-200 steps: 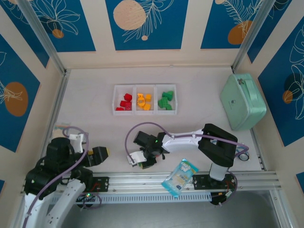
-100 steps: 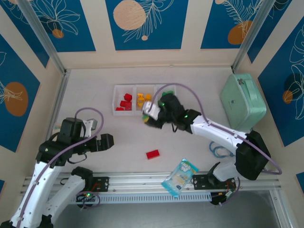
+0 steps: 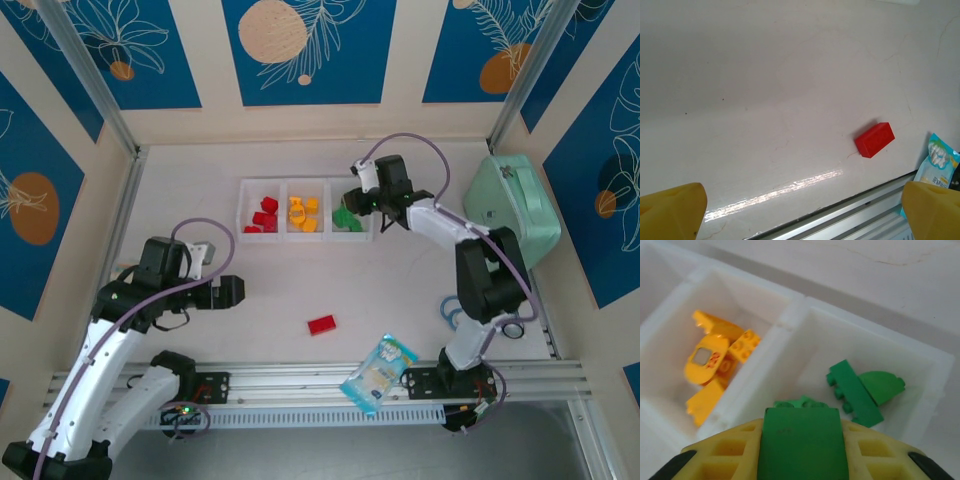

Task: Sort the legos into containers by color
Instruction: Place the lego in the container.

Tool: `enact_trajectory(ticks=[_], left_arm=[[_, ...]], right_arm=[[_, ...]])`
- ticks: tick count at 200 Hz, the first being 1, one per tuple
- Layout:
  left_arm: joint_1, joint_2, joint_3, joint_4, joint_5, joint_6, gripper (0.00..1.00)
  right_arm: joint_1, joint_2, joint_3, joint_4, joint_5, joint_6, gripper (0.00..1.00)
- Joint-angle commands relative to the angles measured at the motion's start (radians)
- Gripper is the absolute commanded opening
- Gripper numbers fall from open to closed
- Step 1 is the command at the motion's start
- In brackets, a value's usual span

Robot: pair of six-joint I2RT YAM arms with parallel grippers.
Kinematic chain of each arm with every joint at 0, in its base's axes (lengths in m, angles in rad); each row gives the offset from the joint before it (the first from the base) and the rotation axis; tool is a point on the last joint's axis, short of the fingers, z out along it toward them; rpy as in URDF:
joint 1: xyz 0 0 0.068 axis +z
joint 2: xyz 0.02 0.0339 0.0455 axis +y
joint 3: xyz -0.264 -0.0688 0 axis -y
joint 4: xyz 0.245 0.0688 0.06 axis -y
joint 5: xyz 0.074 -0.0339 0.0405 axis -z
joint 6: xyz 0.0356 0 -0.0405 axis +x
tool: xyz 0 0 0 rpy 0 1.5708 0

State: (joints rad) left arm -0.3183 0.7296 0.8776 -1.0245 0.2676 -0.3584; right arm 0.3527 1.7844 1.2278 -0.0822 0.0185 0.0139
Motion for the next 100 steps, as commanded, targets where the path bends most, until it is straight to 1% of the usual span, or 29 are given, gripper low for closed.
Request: enact_trajectory(ticks=[1, 14, 21, 30, 44, 52, 69, 74, 88, 100], left_arm=[[-0.005, -0.008, -0.005, 0.015, -0.033, 0.016, 0.99], [-0.006, -0.008, -0.005, 0.016, -0.020, 0.021, 0.99], [-0.006, -0.009, -0.006, 0.017, -0.012, 0.023, 0.99], [-0.005, -0.012, -0.008, 0.023, 0.008, 0.028, 0.99], [-0.005, -0.021, -0.014, 0.035, 0.042, 0.039, 0.99], [-0.007, -0.029, -0.017, 0.041, 0.053, 0.042, 1.00], [-0.007, -0.036, -0.015, 0.041, 0.051, 0.042, 0.99], [-0.007, -0.037, -0.013, 0.040, 0.051, 0.042, 0.99], [-0.008, -0.032, -0.012, 0.041, 0.058, 0.045, 0.99], [-0.010, -0.026, -0.014, 0.042, 0.065, 0.047, 0.99]], right_arm=[[0.010, 0.085, 0.116, -0.034, -0.064, 0.055, 0.24], [0.018, 0.126, 0.145, -0.035, -0.046, 0.069, 0.26], [0.024, 0.146, 0.161, -0.041, -0.033, 0.073, 0.29], [0.031, 0.165, 0.181, -0.055, -0.013, 0.084, 0.39], [0.038, 0.184, 0.216, -0.091, 0.016, 0.112, 0.59], [0.040, 0.191, 0.231, -0.116, 0.040, 0.134, 0.65], [0.040, 0.182, 0.249, -0.164, 0.059, 0.179, 0.70], [0.042, 0.173, 0.246, -0.173, 0.067, 0.192, 0.73], [0.043, 0.130, 0.228, -0.193, 0.089, 0.234, 0.79], [0.045, 0.083, 0.204, -0.203, 0.088, 0.254, 0.83]])
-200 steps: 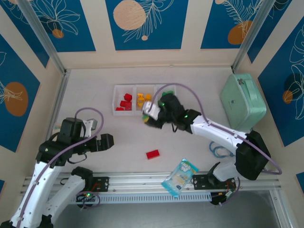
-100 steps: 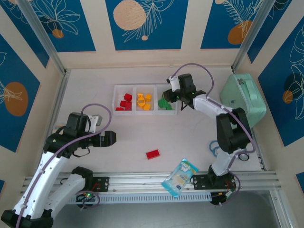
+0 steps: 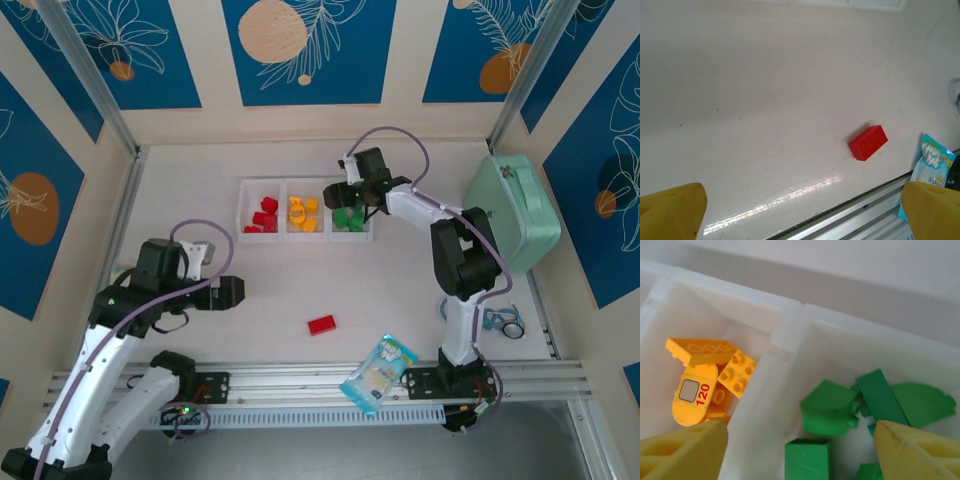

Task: Sort the legos into containers by color
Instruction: Place the lego in the container, then pick up the lego from the middle-left of the table.

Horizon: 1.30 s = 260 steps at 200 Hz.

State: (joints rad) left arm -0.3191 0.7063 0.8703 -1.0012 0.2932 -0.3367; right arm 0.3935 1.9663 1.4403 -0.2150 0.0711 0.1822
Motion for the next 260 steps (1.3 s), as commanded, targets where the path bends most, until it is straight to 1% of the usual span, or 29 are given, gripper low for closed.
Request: enact_trajectory(ticks=[1, 27, 40, 47, 57, 63, 73, 88, 98, 116, 132, 163, 182, 201, 212, 221, 244, 260], left_arm=[[-0.010, -0.003, -0.007, 0.019, 0.041, 0.025, 0.99], [-0.027, 0.024, -0.008, 0.024, 0.054, 0.030, 0.99], [-0.064, 0.051, -0.002, 0.019, 0.010, 0.021, 1.00], [-0.101, 0.067, -0.002, 0.023, -0.019, 0.011, 0.99], [-0.181, 0.095, 0.002, 0.032, -0.084, -0.009, 0.99], [-0.243, 0.116, 0.008, 0.039, -0.134, -0.025, 0.99], [-0.349, 0.162, 0.019, 0.062, -0.202, -0.056, 0.99], [-0.471, 0.253, 0.042, 0.114, -0.246, -0.089, 0.99], [-0.525, 0.324, 0.057, 0.153, -0.255, -0.095, 1.00], [-0.580, 0.466, 0.109, 0.201, -0.225, -0.060, 0.99], [-0.630, 0.601, 0.193, 0.183, -0.259, 0.000, 0.99], [-0.698, 0.859, 0.361, 0.097, -0.261, 0.139, 0.99], [-0.735, 0.983, 0.435, 0.061, -0.281, 0.216, 1.00], [-0.758, 1.086, 0.498, 0.032, -0.293, 0.259, 0.97], [-0.759, 1.124, 0.521, 0.025, -0.272, 0.273, 0.93], [-0.761, 1.139, 0.526, 0.031, -0.263, 0.275, 0.92], [-0.760, 1.162, 0.518, 0.046, -0.269, 0.275, 0.90], [-0.761, 1.174, 0.510, 0.046, -0.260, 0.272, 0.86]], right_arm=[[0.004, -0.103, -0.011, -0.072, 0.035, 0.087, 0.83], [0.019, -0.234, -0.080, -0.094, 0.051, 0.120, 0.90], [0.027, -0.305, -0.118, -0.113, 0.072, 0.131, 0.93], [0.031, -0.350, -0.144, -0.118, 0.076, 0.131, 0.94], [0.033, -0.416, -0.185, -0.122, 0.089, 0.134, 0.95], [0.034, -0.459, -0.210, -0.129, 0.102, 0.142, 1.00], [0.030, -0.528, -0.249, -0.147, 0.112, 0.153, 0.99], [0.019, -0.634, -0.314, -0.152, 0.113, 0.161, 0.99], [0.011, -0.715, -0.379, -0.120, 0.097, 0.160, 0.99], [0.003, -0.844, -0.479, -0.108, 0.081, 0.157, 0.99], [-0.006, -0.957, -0.544, -0.139, 0.094, 0.150, 0.99], [-0.048, -1.148, -0.682, -0.161, 0.089, 0.119, 0.99], [-0.095, -1.248, -0.753, -0.171, 0.085, 0.137, 0.99], [-0.134, -1.327, -0.805, -0.162, 0.065, 0.160, 0.99], [-0.146, -1.348, -0.821, -0.151, 0.054, 0.165, 0.99], [-0.150, -1.350, -0.821, -0.151, 0.049, 0.167, 0.99], [-0.157, -1.326, -0.808, -0.156, 0.033, 0.164, 0.99], [-0.158, -1.305, -0.814, -0.136, 0.003, 0.159, 0.99]])
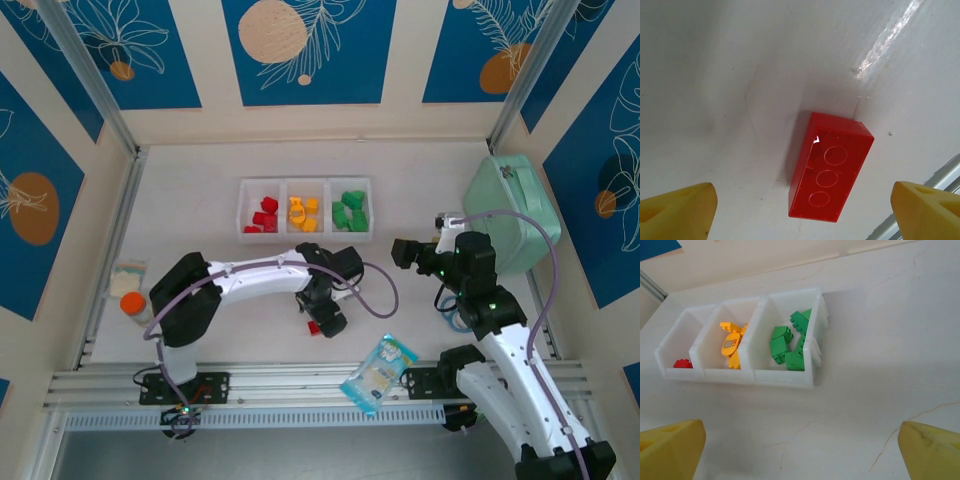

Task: Sort the legos into containers by color
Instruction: Pick up the lego from the middle-left of the table.

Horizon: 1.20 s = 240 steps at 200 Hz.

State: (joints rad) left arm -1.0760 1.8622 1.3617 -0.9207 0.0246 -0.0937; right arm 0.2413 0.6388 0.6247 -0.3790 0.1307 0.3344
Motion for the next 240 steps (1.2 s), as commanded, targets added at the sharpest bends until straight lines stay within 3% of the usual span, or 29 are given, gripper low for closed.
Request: enact_trajectory(ticks=[1, 57, 126, 148, 164, 188, 216, 240], left_arm=[[-0.004, 0.019, 0.017, -0.034, 0.009, 0.029, 0.85], [-0.009, 0.033, -0.054, 0.019, 0.094, 0.014, 0.75], [-0.013, 0.100, -0.047, 0.037, 0.082, -0.014, 0.68], [-0.012, 0.126, -0.042, 0.029, 0.056, -0.039, 0.49], [-0.012, 0.131, -0.047, 0.029, 0.038, -0.061, 0.44], [0.000, 0.093, -0.063, 0.040, -0.038, -0.131, 0.24], [0.066, 0.007, -0.110, 0.074, -0.043, -0.187, 0.21], [0.182, -0.136, -0.136, 0.097, -0.076, -0.220, 0.19]], right_arm=[[-0.006, 0.024, 0.001, 0.028, -0.058, 0.006, 0.99], [-0.009, 0.060, -0.001, 0.049, -0.065, -0.001, 0.99], [-0.019, 0.056, -0.003, 0.035, -0.052, 0.004, 0.99], [-0.026, 0.065, -0.009, 0.048, -0.072, 0.004, 0.99], [-0.031, 0.072, -0.010, 0.048, -0.078, 0.005, 0.99], [-0.035, 0.075, -0.005, 0.042, -0.082, 0.005, 0.99], [-0.036, 0.078, -0.008, 0.047, -0.085, 0.004, 0.99], [-0.038, 0.075, -0.011, 0.047, -0.089, 0.004, 0.99]])
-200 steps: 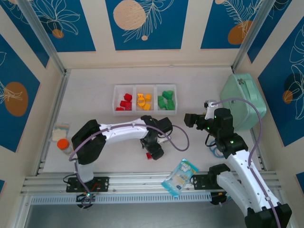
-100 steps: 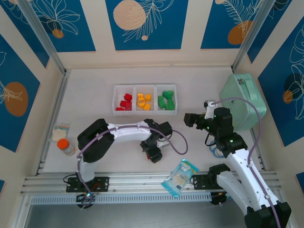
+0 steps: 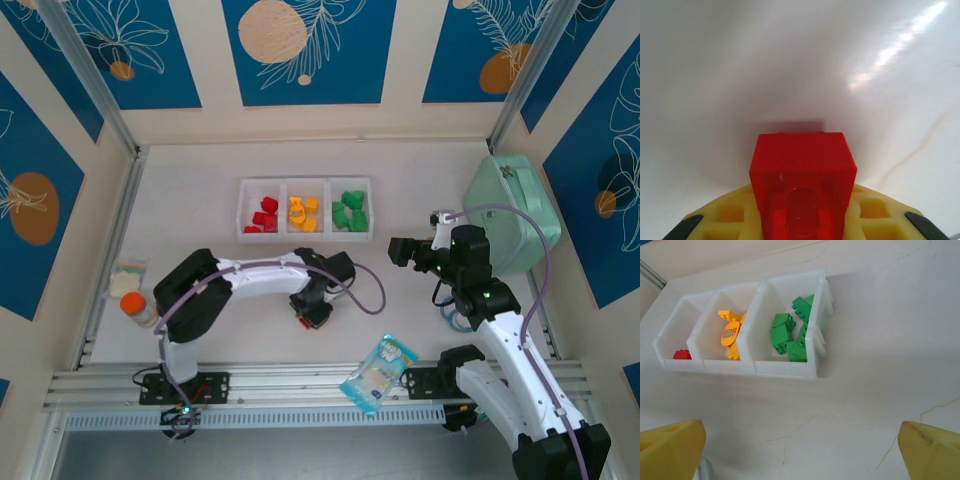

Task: Sort the legos into containers by color
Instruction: Pick up the lego from the middle-left of the table, then place the lego in the container.

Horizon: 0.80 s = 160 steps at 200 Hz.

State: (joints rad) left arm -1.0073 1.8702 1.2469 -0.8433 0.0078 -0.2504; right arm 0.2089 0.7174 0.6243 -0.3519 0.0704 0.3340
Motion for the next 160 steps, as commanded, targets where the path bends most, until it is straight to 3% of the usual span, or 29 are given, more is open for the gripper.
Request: enact_trajectory(ticks=[1, 25, 49, 90, 120, 134, 160], left_arm=[[0.119, -0.150, -0.022, 0.021, -0.060, -0.064, 0.18], [0.262, -0.268, 0.010, 0.014, -0.120, -0.075, 0.14], [0.389, -0.265, 0.119, -0.011, -0.150, -0.047, 0.15], [0.566, -0.092, 0.263, 0.093, -0.120, -0.048, 0.18], [0.634, 0.096, 0.398, 0.095, -0.129, -0.089, 0.18], [0.653, 0.125, 0.411, 0.134, -0.115, -0.113, 0.26], [0.665, 0.114, 0.396, 0.181, -0.099, -0.147, 0.52]], right_arm=[[-0.006, -0.003, -0.011, 0.020, -0.030, 0.004, 0.99], [-0.008, 0.000, -0.013, 0.028, -0.042, 0.004, 0.99], [-0.009, 0.018, -0.021, 0.036, -0.064, 0.004, 0.99], [-0.005, 0.040, -0.029, 0.016, -0.087, 0.018, 0.99], [-0.003, 0.034, -0.027, -0.026, -0.085, 0.023, 0.99], [0.000, 0.026, -0.025, -0.043, -0.089, 0.024, 0.99], [0.006, 0.016, -0.024, -0.059, -0.078, 0.028, 0.99]])
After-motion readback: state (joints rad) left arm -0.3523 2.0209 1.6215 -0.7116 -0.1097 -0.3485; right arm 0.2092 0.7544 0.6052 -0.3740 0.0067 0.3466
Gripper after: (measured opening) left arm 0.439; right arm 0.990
